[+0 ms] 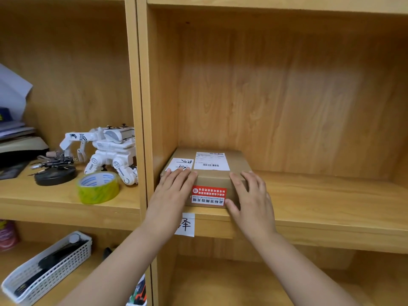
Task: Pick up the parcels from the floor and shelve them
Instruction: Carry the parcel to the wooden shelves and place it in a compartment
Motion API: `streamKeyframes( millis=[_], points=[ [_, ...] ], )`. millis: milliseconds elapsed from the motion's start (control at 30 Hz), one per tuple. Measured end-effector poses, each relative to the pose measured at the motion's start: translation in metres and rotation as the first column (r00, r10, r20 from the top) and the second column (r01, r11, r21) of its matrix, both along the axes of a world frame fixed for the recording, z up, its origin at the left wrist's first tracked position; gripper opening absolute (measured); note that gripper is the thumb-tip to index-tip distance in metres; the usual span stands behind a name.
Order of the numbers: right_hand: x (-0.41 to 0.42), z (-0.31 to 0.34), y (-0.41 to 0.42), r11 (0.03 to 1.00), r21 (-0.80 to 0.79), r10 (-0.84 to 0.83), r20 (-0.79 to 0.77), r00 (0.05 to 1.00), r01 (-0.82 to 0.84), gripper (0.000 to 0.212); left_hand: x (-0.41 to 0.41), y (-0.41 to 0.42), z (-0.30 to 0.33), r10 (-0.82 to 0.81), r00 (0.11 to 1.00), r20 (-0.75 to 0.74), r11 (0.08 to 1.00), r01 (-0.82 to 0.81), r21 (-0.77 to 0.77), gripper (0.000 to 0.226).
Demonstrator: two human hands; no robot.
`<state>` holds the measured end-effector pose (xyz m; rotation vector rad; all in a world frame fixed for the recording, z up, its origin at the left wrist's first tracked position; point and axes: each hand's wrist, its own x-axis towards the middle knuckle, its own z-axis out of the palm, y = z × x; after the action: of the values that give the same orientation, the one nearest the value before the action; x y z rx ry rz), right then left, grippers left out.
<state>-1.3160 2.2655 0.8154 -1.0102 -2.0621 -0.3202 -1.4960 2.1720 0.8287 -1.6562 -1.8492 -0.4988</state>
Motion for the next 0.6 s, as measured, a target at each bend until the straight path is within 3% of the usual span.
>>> streamKeyframes(
  millis=[333,500,600],
  points=[
    [-0.008,0.002,0.001,0.998,-0.069,-0.002,-0.013,1.0,0.001,0.067,-0.003,0.005,0.0,-0.075,0.993,0.092,0.997,0.076,-0.001,0.081],
    [-0.001,0.004,-0.009,0.991,-0.12,-0.047,0.073,0.996,0.056,0.089,0.006,0.0,0.004,-0.157,0.964,0.214,0.986,0.139,0.096,0.064],
    [0.006,-0.003,-0.023,0.99,-0.128,-0.049,0.056,0.997,0.056,0.092,0.02,-0.001,-0.002,-0.253,0.949,0.186,0.963,0.23,0.14,0.066]
  ],
)
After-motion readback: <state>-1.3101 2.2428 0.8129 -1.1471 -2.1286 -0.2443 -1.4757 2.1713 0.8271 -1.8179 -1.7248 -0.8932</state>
